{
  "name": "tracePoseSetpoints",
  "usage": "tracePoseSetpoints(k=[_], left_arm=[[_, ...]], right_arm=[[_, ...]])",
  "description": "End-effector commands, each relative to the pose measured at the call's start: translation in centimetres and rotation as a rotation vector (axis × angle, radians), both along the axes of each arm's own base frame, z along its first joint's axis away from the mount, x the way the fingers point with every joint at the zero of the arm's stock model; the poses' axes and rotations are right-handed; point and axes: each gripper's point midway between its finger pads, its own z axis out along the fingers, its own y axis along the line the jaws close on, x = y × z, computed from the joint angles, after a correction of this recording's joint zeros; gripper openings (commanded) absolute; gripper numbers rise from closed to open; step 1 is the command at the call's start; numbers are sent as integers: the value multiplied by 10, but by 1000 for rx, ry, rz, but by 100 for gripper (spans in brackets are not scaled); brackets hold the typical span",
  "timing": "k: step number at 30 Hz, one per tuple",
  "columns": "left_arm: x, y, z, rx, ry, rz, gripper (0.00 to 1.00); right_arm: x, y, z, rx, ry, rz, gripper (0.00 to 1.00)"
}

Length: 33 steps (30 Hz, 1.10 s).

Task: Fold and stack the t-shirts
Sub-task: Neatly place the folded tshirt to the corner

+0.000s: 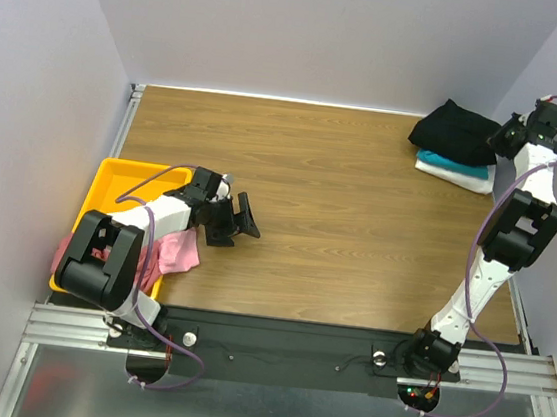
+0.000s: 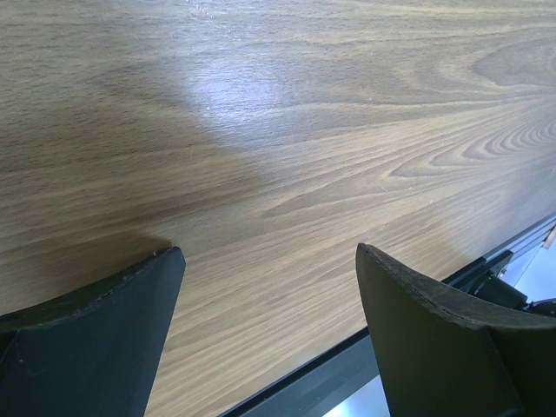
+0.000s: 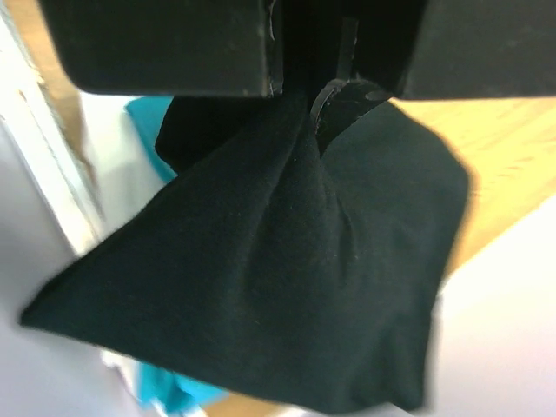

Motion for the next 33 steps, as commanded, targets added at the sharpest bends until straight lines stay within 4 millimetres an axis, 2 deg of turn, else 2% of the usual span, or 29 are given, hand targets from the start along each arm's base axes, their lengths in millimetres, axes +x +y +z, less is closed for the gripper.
tracePoseSetpoints(k=[1,3,4,6,7,9,10,12,14,15,16,18,19,21,22,23,25,26,27,29,30,31,32,33], left_arm=[[-68,29,-53,168,265,-31,94],[-68,29,-54,175,270,-34,94],[-65,28,-52,174,261,-33,94],[-60,26,-48,174,246,-26,94],[-59,26,-47,172,242,-26,94],[-55,24,-43,171,223,-25,95],[-52,23,-40,169,210,-27,94],[-47,22,-35,165,184,-28,94],[-39,19,-27,159,146,-30,95],[-36,18,-24,155,132,-28,95],[-31,18,-20,156,114,-24,95],[-24,17,-11,150,78,-21,95],[-20,16,-6,148,61,-18,95],[-13,16,2,149,25,-10,95],[-10,15,6,149,10,-8,95],[-7,16,11,150,-11,-4,95],[-2,16,17,147,-37,3,95],[-1,16,20,148,-47,6,95],[1,15,26,142,-70,4,95],[5,16,34,141,-102,13,95],[7,16,38,142,-119,17,95],[10,17,41,146,-136,22,95],[12,20,46,154,-158,34,95],[14,20,49,154,-171,38,95]], right_arm=[[-2,-32,32,-181,-60,-59,4],[-4,-37,25,-221,-34,-73,12],[-4,-39,24,-233,-32,-81,22],[-4,-44,23,-259,-28,-104,29],[-5,-46,23,-268,-25,-115,41],[-5,-48,23,-276,-24,-124,52],[-6,-49,22,-286,-17,-136,62],[-9,-48,19,-298,-2,-143,71],[-13,-46,31,-319,-17,-156,89],[-17,-43,25,-315,-2,-151,93],[-21,-45,41,-337,-27,-172,100],[-30,-43,38,-343,-13,-179,100],[-33,-42,44,-348,-23,-183,100],[-42,-38,65,-357,-57,-187,100],[-46,-34,63,-353,-55,-183,100],[-54,-31,83,-359,-89,-192,100],[-62,-23,93,-351,-112,-188,100],[-70,-18,91,-339,-106,-182,100],[-79,-12,110,-338,-143,-191,100],[-89,10,107,-304,-149,-135,100],[-98,28,127,-301,-193,-109,100],[-102,41,125,-295,-194,-82,100],[-108,55,110,-294,-165,-50,100],[-116,70,119,-305,-186,-26,100]])
